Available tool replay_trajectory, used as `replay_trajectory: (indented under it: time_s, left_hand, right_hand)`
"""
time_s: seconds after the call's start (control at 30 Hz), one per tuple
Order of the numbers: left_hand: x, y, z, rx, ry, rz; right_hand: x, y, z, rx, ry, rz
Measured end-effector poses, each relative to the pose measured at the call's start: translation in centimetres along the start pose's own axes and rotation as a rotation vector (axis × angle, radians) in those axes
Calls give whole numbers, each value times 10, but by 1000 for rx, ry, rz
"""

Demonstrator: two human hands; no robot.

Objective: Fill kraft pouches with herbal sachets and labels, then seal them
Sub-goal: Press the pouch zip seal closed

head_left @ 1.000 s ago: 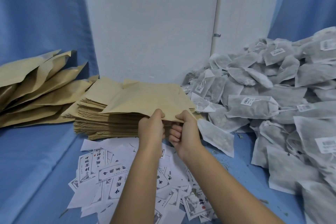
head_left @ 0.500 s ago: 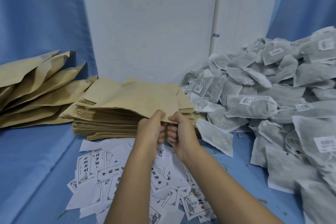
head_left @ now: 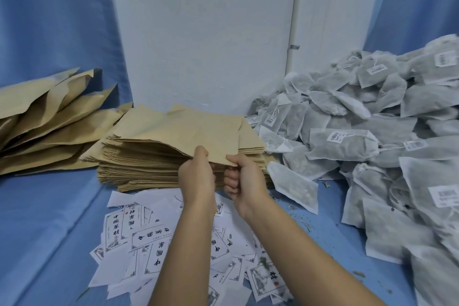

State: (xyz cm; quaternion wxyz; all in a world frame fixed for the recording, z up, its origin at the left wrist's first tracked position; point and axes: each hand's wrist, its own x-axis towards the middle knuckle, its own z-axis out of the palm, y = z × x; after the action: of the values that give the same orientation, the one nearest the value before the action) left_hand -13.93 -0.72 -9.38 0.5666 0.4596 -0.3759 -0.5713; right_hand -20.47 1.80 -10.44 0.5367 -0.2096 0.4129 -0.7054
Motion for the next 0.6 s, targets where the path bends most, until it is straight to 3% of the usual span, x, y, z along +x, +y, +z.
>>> replay_trajectory:
  time_s: [0.13,0.33,0.5,0.6]
  left_hand:
    - [4,-3,-2,-12,-12,3]
    - [1,-8,4,72,-150,12]
    - [3,-10,2,80,24,125]
    - [3,-11,2,91,-32,118]
  right_hand:
    - [-1,1,-2,4,86,-18]
    - [-4,-4,0,-110,53,-38]
    - [-3,0,-2,-23,157,-132]
    - [-3,3,0,-47,152,-145]
